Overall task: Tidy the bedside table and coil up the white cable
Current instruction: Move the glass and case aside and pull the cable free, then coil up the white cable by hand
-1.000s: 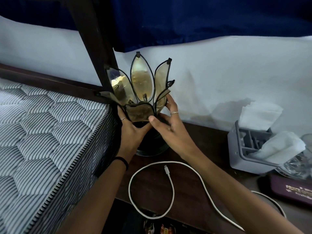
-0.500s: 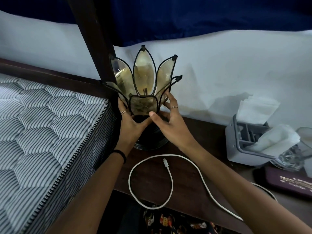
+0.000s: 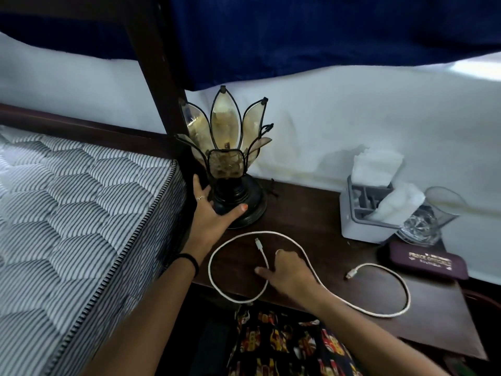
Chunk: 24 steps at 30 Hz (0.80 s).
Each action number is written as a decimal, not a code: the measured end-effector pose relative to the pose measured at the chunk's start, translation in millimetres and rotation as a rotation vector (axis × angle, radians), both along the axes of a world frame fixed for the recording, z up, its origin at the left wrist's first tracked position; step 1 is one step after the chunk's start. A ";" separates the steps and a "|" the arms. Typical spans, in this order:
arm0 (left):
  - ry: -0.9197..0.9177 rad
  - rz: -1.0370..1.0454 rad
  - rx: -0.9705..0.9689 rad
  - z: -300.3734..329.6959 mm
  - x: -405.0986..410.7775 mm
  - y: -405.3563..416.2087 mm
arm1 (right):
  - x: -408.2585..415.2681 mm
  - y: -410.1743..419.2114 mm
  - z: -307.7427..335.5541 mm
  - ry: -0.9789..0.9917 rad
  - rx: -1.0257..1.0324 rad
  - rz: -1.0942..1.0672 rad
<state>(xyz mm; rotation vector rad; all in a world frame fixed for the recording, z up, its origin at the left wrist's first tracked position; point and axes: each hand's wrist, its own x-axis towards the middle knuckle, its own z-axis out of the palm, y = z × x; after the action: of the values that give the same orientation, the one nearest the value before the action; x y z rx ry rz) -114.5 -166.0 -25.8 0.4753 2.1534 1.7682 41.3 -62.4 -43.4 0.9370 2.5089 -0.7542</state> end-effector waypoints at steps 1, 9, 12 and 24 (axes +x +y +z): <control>-0.015 -0.008 -0.004 0.1 9.0 -5.7 | 1.9 -9.7 -3.0 -0.011 0.015 -0.018; 0.093 -0.122 -0.291 14.9 68.6 -50.0 | 28.2 -37.9 1.5 0.151 -0.057 -0.304; 0.260 -0.245 -0.401 34.9 82.9 -55.7 | 43.9 -23.3 21.2 0.326 -0.190 -0.362; 0.168 -0.847 -0.420 133.1 164.5 -22.8 | 155.2 1.3 125.5 0.863 -0.173 0.130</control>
<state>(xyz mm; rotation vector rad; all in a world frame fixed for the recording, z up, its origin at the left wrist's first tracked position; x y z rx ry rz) 50.0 -188.7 107.3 1.2152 1.8975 0.8193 196.4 -61.0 82.0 0.4126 3.0761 -1.5561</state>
